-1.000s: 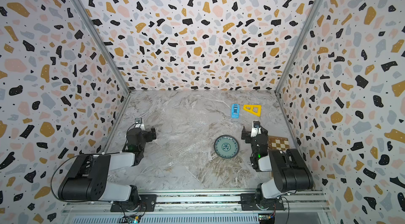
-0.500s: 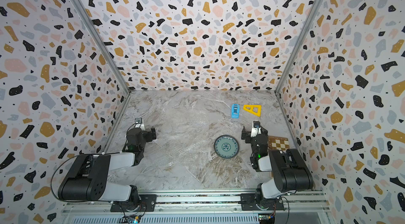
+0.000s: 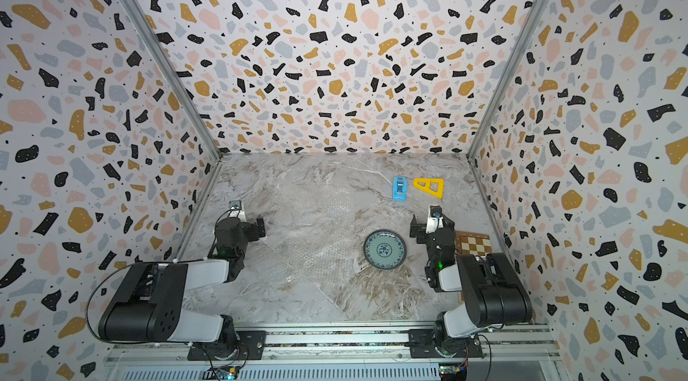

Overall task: Wrap dinner plates in bubble wrap
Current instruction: Pick up the plate at the center of the board.

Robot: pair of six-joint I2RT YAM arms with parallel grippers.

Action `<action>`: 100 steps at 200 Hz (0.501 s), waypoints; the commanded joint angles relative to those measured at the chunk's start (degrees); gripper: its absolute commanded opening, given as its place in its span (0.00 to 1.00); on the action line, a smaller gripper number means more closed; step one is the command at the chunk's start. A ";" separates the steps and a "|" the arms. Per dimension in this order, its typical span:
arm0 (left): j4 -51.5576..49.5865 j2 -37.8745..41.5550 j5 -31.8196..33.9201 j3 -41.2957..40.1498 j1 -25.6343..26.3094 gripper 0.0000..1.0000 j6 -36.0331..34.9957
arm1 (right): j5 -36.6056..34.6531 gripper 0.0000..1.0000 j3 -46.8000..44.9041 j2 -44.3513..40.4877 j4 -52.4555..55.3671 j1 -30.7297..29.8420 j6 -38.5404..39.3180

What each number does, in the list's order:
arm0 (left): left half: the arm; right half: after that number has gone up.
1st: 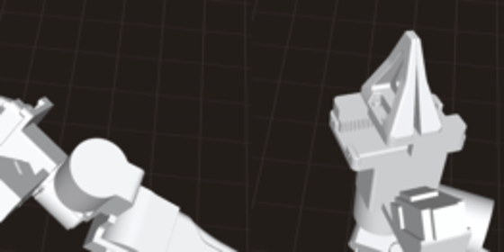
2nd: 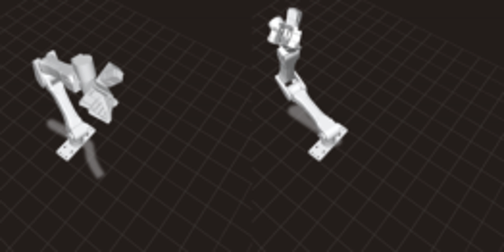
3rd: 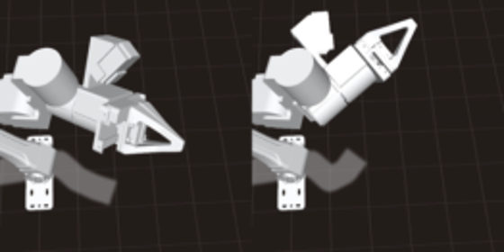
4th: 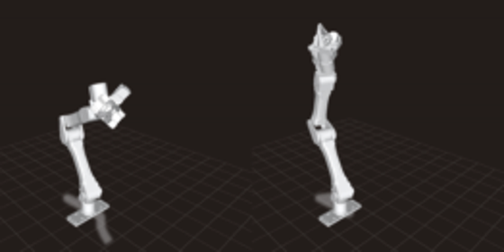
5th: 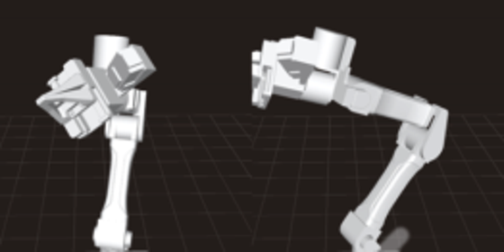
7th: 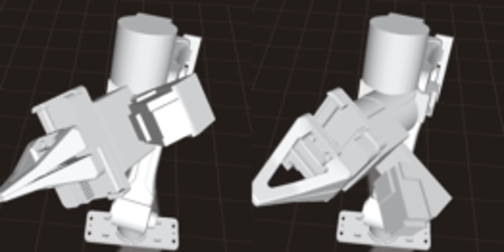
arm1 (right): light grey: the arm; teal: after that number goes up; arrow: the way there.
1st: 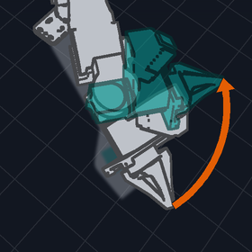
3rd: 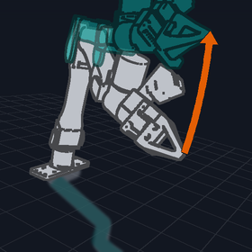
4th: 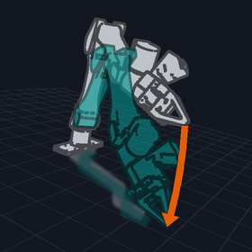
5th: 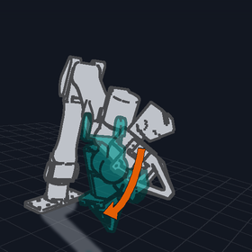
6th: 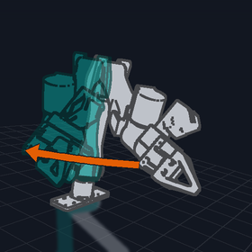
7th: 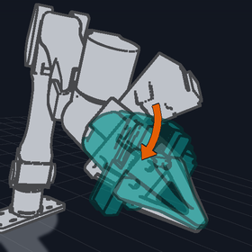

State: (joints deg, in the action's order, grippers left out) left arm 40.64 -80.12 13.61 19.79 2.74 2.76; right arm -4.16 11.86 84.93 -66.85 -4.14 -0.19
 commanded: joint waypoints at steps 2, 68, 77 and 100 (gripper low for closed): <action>-13.40 5.64 -0.33 7.14 0.25 0.99 0.11 | 3.65 1.00 7.58 -5.80 13.35 1.46 -0.62; -41.44 7.92 -9.23 25.48 0.26 0.99 14.32 | 27.93 0.98 25.24 -6.66 52.26 8.67 -19.18; -44.06 7.88 -10.86 26.82 0.33 0.99 17.13 | 29.43 0.97 24.94 -6.92 54.83 8.67 -21.24; -49.58 8.16 -14.80 28.77 0.97 0.99 21.75 | 33.26 0.96 23.73 -8.55 61.36 8.11 -22.96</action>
State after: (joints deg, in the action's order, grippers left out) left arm 2.44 -72.07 4.73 46.61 2.87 16.64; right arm 21.71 36.47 78.04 -19.59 4.58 -17.63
